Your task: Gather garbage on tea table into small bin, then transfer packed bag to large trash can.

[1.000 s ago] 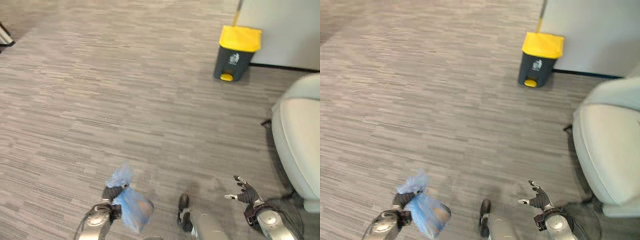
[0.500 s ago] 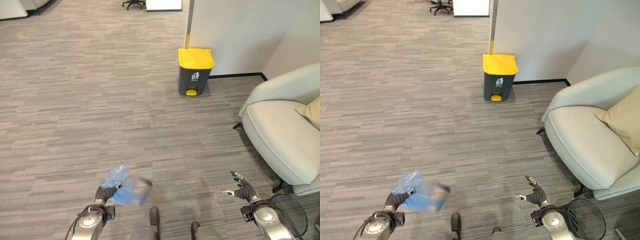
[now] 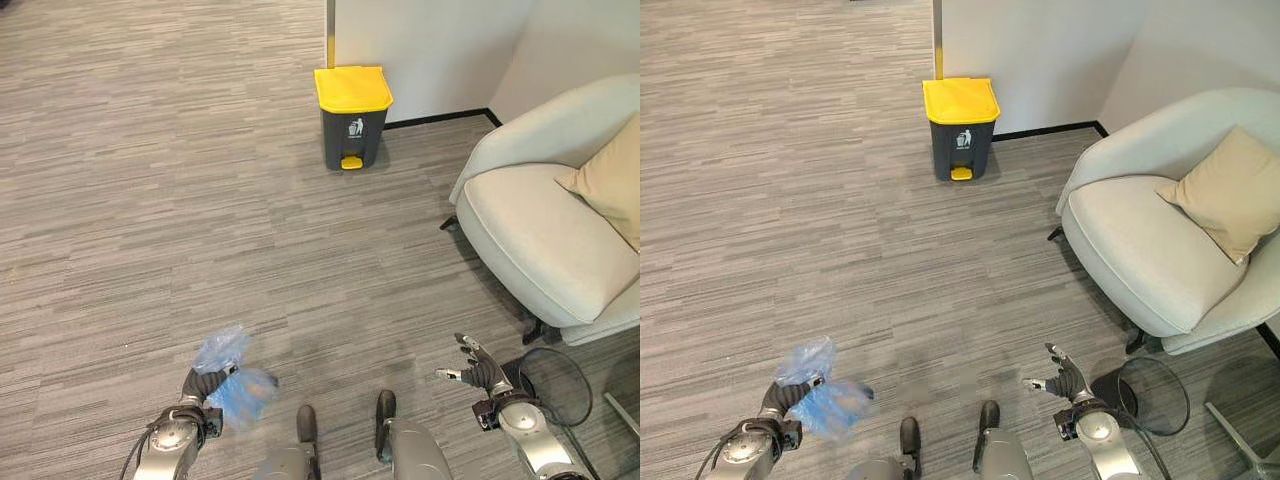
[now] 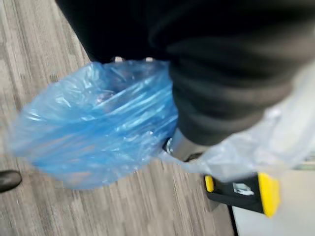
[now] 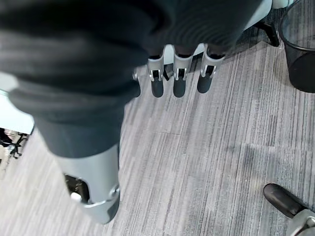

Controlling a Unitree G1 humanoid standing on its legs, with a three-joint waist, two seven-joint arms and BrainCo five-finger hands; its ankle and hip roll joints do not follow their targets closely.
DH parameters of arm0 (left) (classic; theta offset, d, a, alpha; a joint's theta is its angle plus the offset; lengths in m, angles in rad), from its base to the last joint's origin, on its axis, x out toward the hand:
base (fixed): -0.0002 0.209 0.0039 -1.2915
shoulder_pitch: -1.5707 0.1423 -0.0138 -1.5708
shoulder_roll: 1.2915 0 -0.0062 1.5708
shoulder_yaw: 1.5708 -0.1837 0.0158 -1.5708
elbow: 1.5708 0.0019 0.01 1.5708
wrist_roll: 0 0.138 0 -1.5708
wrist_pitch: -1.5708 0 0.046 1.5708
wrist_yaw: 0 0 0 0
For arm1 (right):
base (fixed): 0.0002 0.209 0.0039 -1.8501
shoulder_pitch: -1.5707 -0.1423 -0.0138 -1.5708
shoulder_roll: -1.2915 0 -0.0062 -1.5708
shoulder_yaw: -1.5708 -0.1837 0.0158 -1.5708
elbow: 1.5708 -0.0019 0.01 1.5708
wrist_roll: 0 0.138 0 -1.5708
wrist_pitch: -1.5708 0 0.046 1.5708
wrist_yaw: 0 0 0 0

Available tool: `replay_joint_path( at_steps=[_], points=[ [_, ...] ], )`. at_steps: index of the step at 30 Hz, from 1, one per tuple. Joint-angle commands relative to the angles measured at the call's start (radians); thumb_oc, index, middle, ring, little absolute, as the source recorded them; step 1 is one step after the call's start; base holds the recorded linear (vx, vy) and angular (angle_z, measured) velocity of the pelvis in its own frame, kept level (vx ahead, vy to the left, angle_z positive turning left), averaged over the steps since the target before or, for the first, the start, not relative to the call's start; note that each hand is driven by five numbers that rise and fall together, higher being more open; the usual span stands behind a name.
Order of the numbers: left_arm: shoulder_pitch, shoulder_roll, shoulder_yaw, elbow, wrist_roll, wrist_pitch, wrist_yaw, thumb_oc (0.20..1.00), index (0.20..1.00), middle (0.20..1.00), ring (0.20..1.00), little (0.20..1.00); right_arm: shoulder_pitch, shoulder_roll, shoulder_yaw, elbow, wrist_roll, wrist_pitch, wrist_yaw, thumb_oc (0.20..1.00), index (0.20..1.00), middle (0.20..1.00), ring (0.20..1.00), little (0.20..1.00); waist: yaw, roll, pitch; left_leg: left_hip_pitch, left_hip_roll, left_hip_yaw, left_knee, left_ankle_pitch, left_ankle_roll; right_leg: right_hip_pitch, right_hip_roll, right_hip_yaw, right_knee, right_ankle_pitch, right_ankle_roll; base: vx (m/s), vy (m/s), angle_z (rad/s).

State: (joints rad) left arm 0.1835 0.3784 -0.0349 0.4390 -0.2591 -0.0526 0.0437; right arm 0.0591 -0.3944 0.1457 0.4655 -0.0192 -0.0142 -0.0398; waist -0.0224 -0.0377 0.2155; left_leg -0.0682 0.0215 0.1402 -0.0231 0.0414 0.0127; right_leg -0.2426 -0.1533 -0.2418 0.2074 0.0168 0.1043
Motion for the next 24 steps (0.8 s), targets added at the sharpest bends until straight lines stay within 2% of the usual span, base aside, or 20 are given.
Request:
replay_joint_path(
  at_steps=[1,2,3,4,5,7,8,9,10,11,12,15,16,17,18,21,22,23,24],
  points=[
    [-0.017,0.024,0.038,-0.055,-0.012,-0.054,0.002,0.2,0.2,0.2,0.2,0.2,-0.003,-0.031,-0.007,-0.048,0.003,-0.032,-0.004,1.0,1.0,1.0,1.0,1.0,-0.026,-0.012,-0.024,0.183,-0.037,-0.031,0.177,-0.267,-0.035,-0.001,0.008,0.009,-0.055,0.006,0.018,0.38,-0.328,0.23],
    [-0.013,0.017,0.037,-0.059,-0.015,-0.053,-0.003,0.2,0.2,0.2,0.2,0.2,0.002,-0.035,-0.014,-0.049,0.009,-0.038,-0.009,1.0,1.0,1.0,1.0,1.0,-0.028,-0.009,-0.032,0.158,0.005,-0.024,0.277,-0.221,-0.067,0.035,0.027,0.001,-0.072,-0.004,0.002,0.27,-0.255,0.34],
    [-0.013,0.018,0.038,-0.059,-0.015,-0.053,-0.003,0.2,0.2,0.2,0.2,0.2,0.002,-0.034,-0.014,-0.049,0.009,-0.038,-0.008,1.0,1.0,1.0,1.0,1.0,-0.03,-0.012,-0.034,0.154,0.002,-0.026,0.276,-0.217,-0.067,0.033,0.024,0.0,-0.075,-0.001,0.002,0.35,-0.424,0.43],
    [-0.018,0.006,0.035,-0.06,-0.027,-0.048,-0.006,0.2,0.2,0.2,0.2,0.2,0.006,-0.055,-0.026,-0.042,0.026,-0.039,-0.018,1.0,1.0,1.0,1.0,1.0,-0.023,-0.013,-0.029,0.072,0.058,-0.013,0.482,-0.141,-0.089,0.102,0.059,-0.009,-0.098,-0.044,-0.042,0.23,-0.315,0.51],
    [-0.023,0.002,0.034,-0.055,-0.033,-0.047,-0.003,0.2,0.2,0.2,0.2,0.2,0.002,-0.057,-0.027,-0.033,0.027,-0.036,-0.022,1.0,1.0,1.0,1.0,1.0,-0.023,-0.02,-0.029,0.051,0.066,-0.001,0.505,-0.122,-0.084,0.112,0.058,-0.015,-0.104,-0.055,-0.051,0.28,-0.358,0.51],
    [-0.029,0.0,0.034,-0.048,-0.037,-0.046,-0.001,0.2,0.2,0.2,0.2,0.2,0.0,-0.062,-0.029,-0.024,0.027,-0.033,-0.026,1.0,1.0,1.0,1.0,1.0,-0.02,-0.022,-0.026,0.03,0.079,0.01,0.516,-0.119,-0.076,0.123,0.059,-0.019,-0.105,-0.068,-0.059,0.15,-0.122,-0.02],
    [-0.033,0.001,0.036,-0.045,-0.04,-0.048,0.004,0.2,0.2,0.2,0.2,0.2,-0.008,-0.072,-0.034,-0.028,0.036,-0.034,-0.03,1.0,1.0,1.0,1.0,1.0,0.005,-0.034,-0.012,-0.05,0.045,0.008,0.465,-0.171,-0.051,0.165,0.063,-0.006,-0.124,-0.088,-0.054,0.24,-0.107,-0.04],
    [-0.032,0.002,0.036,-0.043,-0.038,-0.049,0.002,0.2,0.2,0.2,0.2,0.2,-0.005,-0.076,-0.038,-0.024,0.036,-0.034,-0.031,1.0,1.0,1.0,1.0,1.0,0.011,-0.035,-0.008,-0.066,0.046,0.018,0.432,-0.192,-0.051,0.179,0.063,-0.009,-0.129,-0.099,-0.05,0.3,-0.115,0.06],
    [-0.037,0.003,0.034,-0.04,-0.035,-0.049,0.002,0.2,0.2,0.2,0.2,0.2,-0.005,-0.078,-0.041,-0.021,0.037,-0.034,-0.034,1.0,1.0,1.0,1.0,1.0,0.016,-0.039,-0.005,-0.104,0.042,0.028,0.406,-0.185,-0.051,0.194,0.061,-0.01,-0.136,-0.104,-0.049,0.22,-0.027,0.04],
    [-0.04,0.008,0.033,-0.039,-0.032,-0.046,0.003,0.2,0.2,0.2,0.2,0.2,-0.006,-0.08,-0.04,-0.018,0.036,-0.031,-0.039,1.0,1.0,1.0,1.0,1.0,0.029,-0.034,0.001,-0.168,0.042,0.035,0.335,-0.116,-0.061,0.22,0.074,-0.006,-0.146,-0.114,-0.05,0.16,-0.017,-0.05],
    [-0.04,0.008,0.032,-0.039,-0.032,-0.046,0.003,0.2,0.2,0.2,0.2,0.2,-0.006,-0.08,-0.04,-0.018,0.036,-0.031,-0.039,1.0,1.0,1.0,1.0,1.0,0.03,-0.035,0.003,-0.162,0.041,0.035,0.332,-0.118,-0.062,0.225,0.073,-0.006,-0.146,-0.117,-0.049,0.18,-0.007,0.03],
    [-0.038,0.01,0.028,-0.043,-0.024,-0.048,0.009,0.2,0.2,0.2,0.2,0.2,0.002,-0.073,-0.039,-0.012,0.032,-0.025,-0.052,1.0,1.0,1.0,1.0,1.0,0.054,-0.018,0.008,-0.22,0.049,0.074,0.19,0.024,-0.091,0.294,0.11,0.0,-0.164,-0.148,-0.049,0.27,0.03,-0.09],
    [-0.035,0.008,0.029,-0.044,-0.021,-0.047,0.008,0.2,0.2,0.2,0.2,0.2,0.002,-0.068,-0.038,-0.009,0.029,-0.025,-0.054,1.0,1.0,1.0,1.0,1.0,0.058,-0.016,0.007,-0.221,0.052,0.087,0.173,0.038,-0.093,0.308,0.113,0.004,-0.164,-0.155,-0.049,0.48,0.133,0.0],
    [-0.027,0.007,0.033,-0.045,-0.015,-0.045,0.005,0.2,0.2,0.2,0.2,0.2,0.002,-0.062,-0.034,-0.007,0.025,-0.025,-0.048,1.0,1.0,1.0,1.0,1.0,0.065,-0.016,0.001,-0.197,0.053,0.102,0.148,0.031,-0.087,0.334,0.116,0.017,-0.161,-0.171,-0.044,0.55,0.184,-0.28],
    [-0.014,0.01,0.039,-0.054,-0.008,-0.043,0.001,0.2,0.2,0.2,0.2,0.2,0.004,-0.052,-0.029,-0.008,0.017,-0.025,-0.042,1.0,1.0,1.0,1.0,1.0,0.068,-0.023,-0.021,-0.183,0.041,0.086,0.154,0.015,-0.071,0.359,0.108,0.033,-0.167,-0.181,-0.036,0.56,0.193,-0.43],
    [-0.002,0.014,0.042,-0.063,-0.007,-0.039,-0.004,0.2,0.2,0.2,0.2,0.2,0.004,-0.029,-0.026,-0.012,0.01,-0.019,-0.032,1.0,1.0,1.0,1.0,1.0,0.079,-0.046,-0.039,-0.177,0.024,0.083,0.201,-0.035,-0.045,0.382,0.064,0.056,-0.148,-0.192,-0.015,0.47,0.221,-0.53],
    [-0.006,0.023,0.042,-0.061,-0.005,-0.038,-0.004,0.2,0.2,0.2,0.2,0.2,-0.002,-0.021,-0.024,-0.011,0.007,-0.019,-0.029,1.0,1.0,1.0,1.0,1.0,0.085,-0.054,-0.049,-0.169,0.007,0.082,0.205,-0.064,-0.022,0.363,0.047,0.074,-0.105,-0.183,0.003,0.4,0.265,-0.31],
    [-0.012,0.036,0.046,-0.067,-0.002,-0.035,-0.003,0.2,0.2,0.2,0.2,0.2,-0.009,-0.012,-0.019,-0.017,0.006,-0.02,-0.024,1.0,1.0,1.0,1.0,1.0,0.083,-0.057,-0.044,-0.145,-0.015,0.076,0.199,-0.092,0.003,0.327,0.03,0.093,-0.003,-0.163,0.021,0.46,0.322,-0.28],
    [-0.026,0.052,0.049,-0.067,0.003,-0.036,0.005,0.2,0.2,0.2,0.2,0.2,-0.019,-0.005,-0.012,-0.021,0.008,-0.025,-0.025,1.0,1.0,1.0,1.0,1.0,0.078,-0.056,-0.038,-0.122,-0.03,0.073,0.186,-0.11,0.023,0.268,0.023,0.115,0.09,-0.108,0.043,0.41,0.282,-0.15]
  ],
)
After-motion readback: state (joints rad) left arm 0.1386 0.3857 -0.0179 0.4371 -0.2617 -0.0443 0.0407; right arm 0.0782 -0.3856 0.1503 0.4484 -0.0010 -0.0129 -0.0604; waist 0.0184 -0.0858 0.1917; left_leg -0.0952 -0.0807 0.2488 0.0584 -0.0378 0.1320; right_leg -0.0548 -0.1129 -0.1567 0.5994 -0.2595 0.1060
